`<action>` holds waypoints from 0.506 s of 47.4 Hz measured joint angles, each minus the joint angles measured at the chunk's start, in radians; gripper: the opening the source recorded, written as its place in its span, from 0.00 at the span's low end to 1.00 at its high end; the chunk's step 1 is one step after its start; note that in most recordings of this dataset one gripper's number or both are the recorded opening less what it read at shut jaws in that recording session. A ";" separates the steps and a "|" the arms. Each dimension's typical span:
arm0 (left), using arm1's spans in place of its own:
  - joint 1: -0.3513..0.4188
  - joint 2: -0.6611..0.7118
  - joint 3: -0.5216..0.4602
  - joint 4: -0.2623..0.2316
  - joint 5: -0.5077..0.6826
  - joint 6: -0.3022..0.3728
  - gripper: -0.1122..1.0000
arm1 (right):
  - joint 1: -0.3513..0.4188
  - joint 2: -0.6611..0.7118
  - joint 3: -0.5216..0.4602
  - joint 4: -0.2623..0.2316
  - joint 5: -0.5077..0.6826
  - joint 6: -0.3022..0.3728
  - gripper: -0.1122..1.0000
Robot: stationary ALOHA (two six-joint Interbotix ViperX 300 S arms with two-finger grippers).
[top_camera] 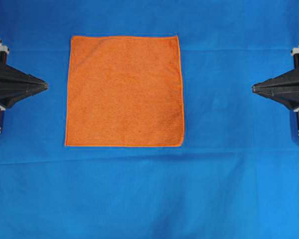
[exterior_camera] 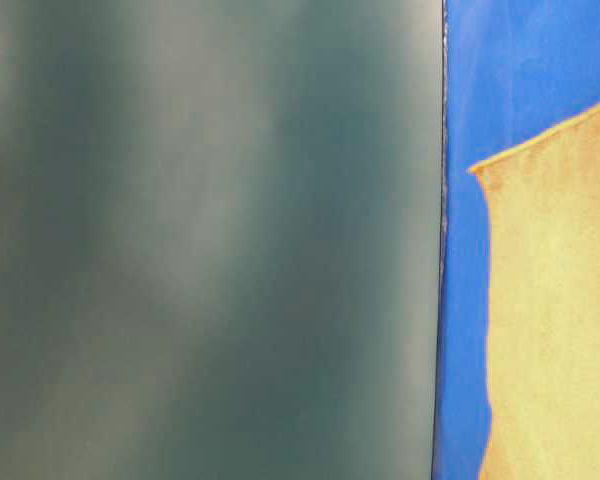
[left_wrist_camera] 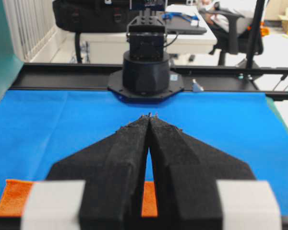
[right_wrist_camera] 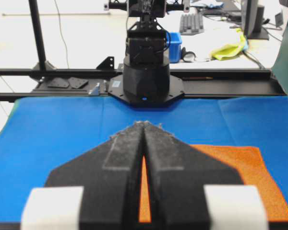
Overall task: Fold the orange towel.
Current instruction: 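Move both grippers to the towel's top corners and grasp them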
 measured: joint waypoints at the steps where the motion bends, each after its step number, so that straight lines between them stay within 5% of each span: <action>1: 0.002 0.000 -0.002 -0.002 0.003 0.000 0.10 | 0.000 0.000 0.002 0.000 0.000 0.000 0.10; 24: 0.255 0.077 0.002 -0.021 0.176 -0.069 0.10 | -0.253 0.337 -0.132 0.060 0.098 0.083 0.10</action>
